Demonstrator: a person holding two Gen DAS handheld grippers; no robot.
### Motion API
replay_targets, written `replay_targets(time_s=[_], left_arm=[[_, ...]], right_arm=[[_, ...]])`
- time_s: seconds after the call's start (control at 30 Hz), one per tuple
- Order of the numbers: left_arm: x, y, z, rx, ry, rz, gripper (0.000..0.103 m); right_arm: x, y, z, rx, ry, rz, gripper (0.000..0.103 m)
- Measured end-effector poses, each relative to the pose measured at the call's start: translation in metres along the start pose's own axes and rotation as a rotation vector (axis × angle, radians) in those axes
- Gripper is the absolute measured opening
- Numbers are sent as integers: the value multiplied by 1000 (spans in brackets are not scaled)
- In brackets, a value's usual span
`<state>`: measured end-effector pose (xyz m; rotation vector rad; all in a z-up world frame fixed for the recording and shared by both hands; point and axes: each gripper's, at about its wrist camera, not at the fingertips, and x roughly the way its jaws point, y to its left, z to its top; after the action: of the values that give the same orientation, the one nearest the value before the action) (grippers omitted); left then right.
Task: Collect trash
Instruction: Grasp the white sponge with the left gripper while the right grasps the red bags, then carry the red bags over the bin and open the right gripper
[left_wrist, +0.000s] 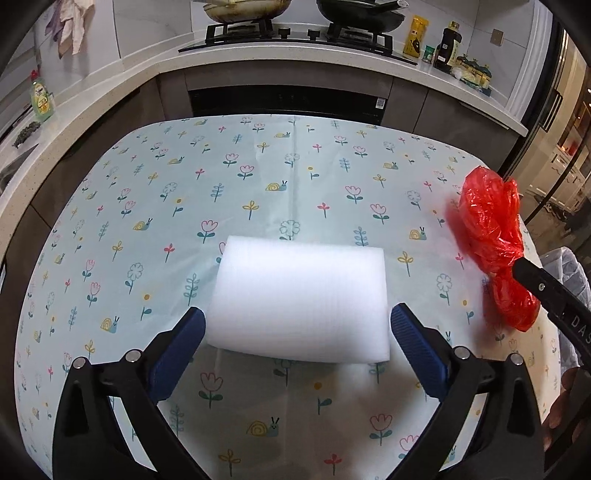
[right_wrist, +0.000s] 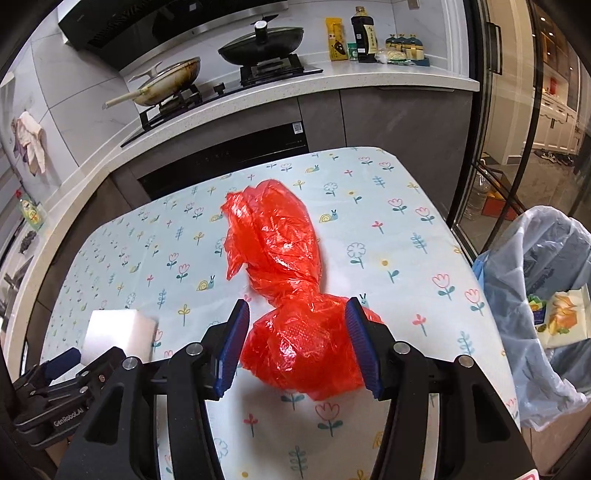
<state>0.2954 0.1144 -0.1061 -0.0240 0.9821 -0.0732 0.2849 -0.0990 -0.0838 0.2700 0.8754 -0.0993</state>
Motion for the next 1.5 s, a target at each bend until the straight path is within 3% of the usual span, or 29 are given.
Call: replay_targets(time_s=[0.37, 0.6, 0.8, 1.13, 1.5], left_arm=[[18, -4, 2, 34, 21, 18, 97], [10, -2, 2, 6, 29, -45, 94], [-20, -18, 1, 28, -23, -75, 94], [-74, -78, 4, 119, -100, -155, 94], [-114, -175, -8, 255, -153, -244, 94]], right_arm=[[19, -1, 0, -10, 20, -9, 53], [20, -5, -2, 1, 35, 18, 33], [-2, -10, -1, 16, -4, 30, 30], [-72, -48, 13, 76, -136, 14, 30], [-137, -135, 2, 177, -226, -69, 30]])
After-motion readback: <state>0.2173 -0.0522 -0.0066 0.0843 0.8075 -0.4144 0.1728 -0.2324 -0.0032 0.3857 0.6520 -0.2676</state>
